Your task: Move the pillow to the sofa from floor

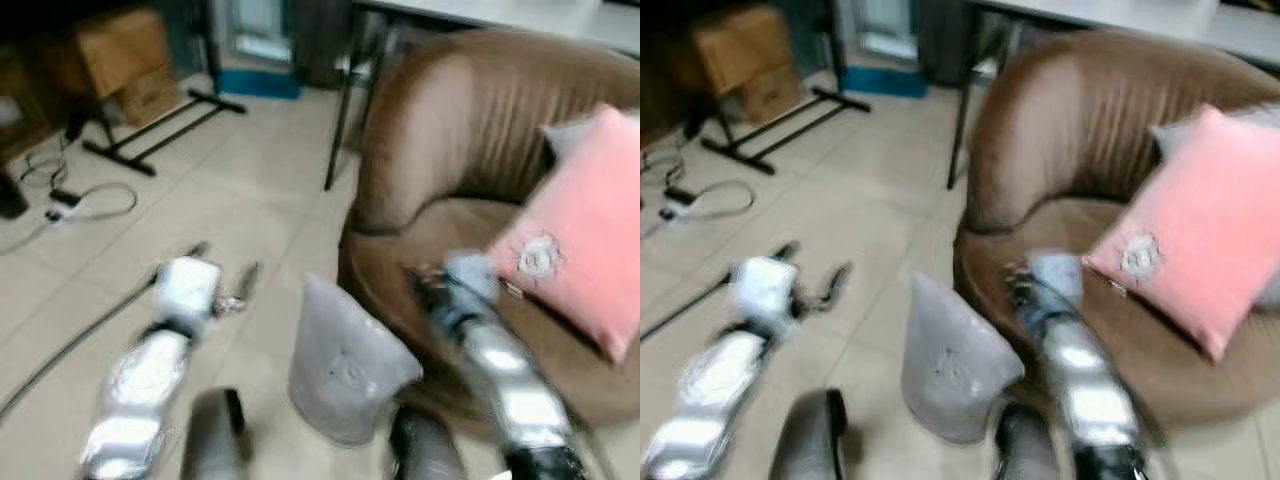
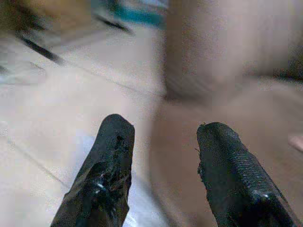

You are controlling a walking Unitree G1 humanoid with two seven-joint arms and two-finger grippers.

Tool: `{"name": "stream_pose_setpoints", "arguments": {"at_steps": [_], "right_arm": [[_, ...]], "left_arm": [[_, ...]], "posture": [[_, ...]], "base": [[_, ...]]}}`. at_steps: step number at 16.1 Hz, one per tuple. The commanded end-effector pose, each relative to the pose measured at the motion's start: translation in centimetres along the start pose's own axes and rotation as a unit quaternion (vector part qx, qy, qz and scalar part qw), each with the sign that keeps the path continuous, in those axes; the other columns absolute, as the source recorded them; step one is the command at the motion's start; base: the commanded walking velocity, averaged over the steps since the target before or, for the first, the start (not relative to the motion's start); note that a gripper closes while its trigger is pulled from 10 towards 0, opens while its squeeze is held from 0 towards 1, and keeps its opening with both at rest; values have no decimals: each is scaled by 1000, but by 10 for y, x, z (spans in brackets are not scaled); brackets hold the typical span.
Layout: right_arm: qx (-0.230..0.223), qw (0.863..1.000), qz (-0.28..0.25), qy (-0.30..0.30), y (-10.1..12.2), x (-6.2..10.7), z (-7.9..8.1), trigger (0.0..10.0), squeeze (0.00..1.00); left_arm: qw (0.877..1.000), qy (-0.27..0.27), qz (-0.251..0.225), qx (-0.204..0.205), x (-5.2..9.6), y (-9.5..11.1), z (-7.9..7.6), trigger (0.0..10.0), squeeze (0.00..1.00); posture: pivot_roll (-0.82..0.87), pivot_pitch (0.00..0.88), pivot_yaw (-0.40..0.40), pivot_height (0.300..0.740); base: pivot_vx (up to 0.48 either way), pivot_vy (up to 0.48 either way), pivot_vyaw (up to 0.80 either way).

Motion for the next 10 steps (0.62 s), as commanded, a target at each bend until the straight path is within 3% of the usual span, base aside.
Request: {"name": "stream_pose_setpoints", "arguments": {"at_steps": [1,6,10], "right_arm": [[-3,999,28,-19,-16,8,-17,10000,0],[-2,999,46,10,-30,4,-17,10000,0],[43,995,57,65,-39,-9,-7,10000,0]], "left_arm": [[1000,-23,-8,8,-4,3,-16,10000,0],[999,-52,4,-12,-8,0,-23,10000,0],[995,-94,21,-20,-3,-6,-32,10000,0]], "posture": [[-76,0,-54,510],[-79,0,-44,475],[-69,0,-28,425]], "base": [[0,0,0],[0,0,0],[0,0,0]]}}
Point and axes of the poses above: a point about 5 cm out from each wrist's last joint towards the gripper, its own x axis pointing back from the gripper into the wrist, its own y axis along the axis of the wrist's last joint, z = x × y, the point moved 5 cm from there along -x, pointing out of the wrist towards the gripper, and after that the axes turned 9 degrees about x, right-handed, at the moved point
